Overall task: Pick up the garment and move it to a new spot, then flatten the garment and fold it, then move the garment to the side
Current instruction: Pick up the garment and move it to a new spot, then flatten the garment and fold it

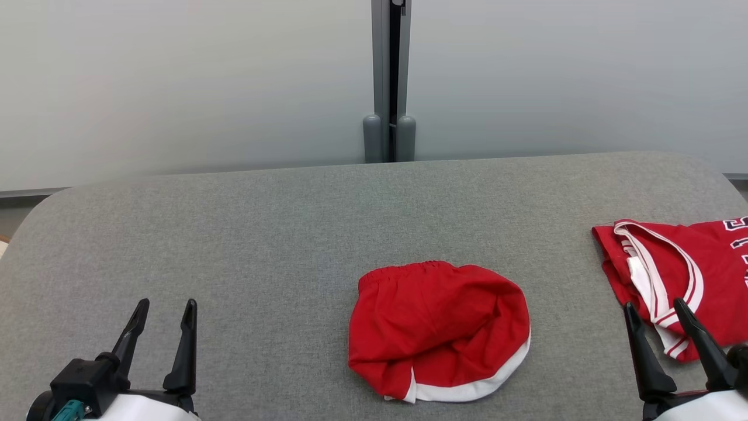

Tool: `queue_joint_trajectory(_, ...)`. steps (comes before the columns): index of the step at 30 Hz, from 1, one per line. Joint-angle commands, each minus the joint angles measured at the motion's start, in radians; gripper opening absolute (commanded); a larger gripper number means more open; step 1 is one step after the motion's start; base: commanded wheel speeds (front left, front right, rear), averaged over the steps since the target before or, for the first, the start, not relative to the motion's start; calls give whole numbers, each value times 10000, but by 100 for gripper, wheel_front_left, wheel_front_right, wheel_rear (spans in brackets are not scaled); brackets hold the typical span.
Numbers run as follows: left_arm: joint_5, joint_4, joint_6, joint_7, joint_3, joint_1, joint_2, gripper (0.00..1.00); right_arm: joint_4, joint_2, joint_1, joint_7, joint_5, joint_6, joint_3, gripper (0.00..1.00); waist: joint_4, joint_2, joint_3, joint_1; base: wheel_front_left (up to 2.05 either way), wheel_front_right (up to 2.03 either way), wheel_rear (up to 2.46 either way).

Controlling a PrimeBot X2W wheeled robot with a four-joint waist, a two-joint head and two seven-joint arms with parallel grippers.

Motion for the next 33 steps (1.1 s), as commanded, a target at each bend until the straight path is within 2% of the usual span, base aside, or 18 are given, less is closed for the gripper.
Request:
queue_joint_trajectory(1, 50, -55, 74, 49, -18, 120, 96, 100, -70, -27, 131, 77, -52, -1, -48, 100, -15, 0, -71, 0, 0, 0, 0)
queue_joint_trajectory(24, -51, -606, 436, 311, -164, 418, 97, 100, -274, 41, 167, 266, 23, -1, -76, 100, 22, 0, -161, 0, 0, 0, 0)
queue_joint_trajectory(33, 140, -762, 368, 419, -431, -112, 68, 100, 57, -501, -477, 536, 215, -1, 997, 100, 428, 0, 214, 0, 0, 0, 0)
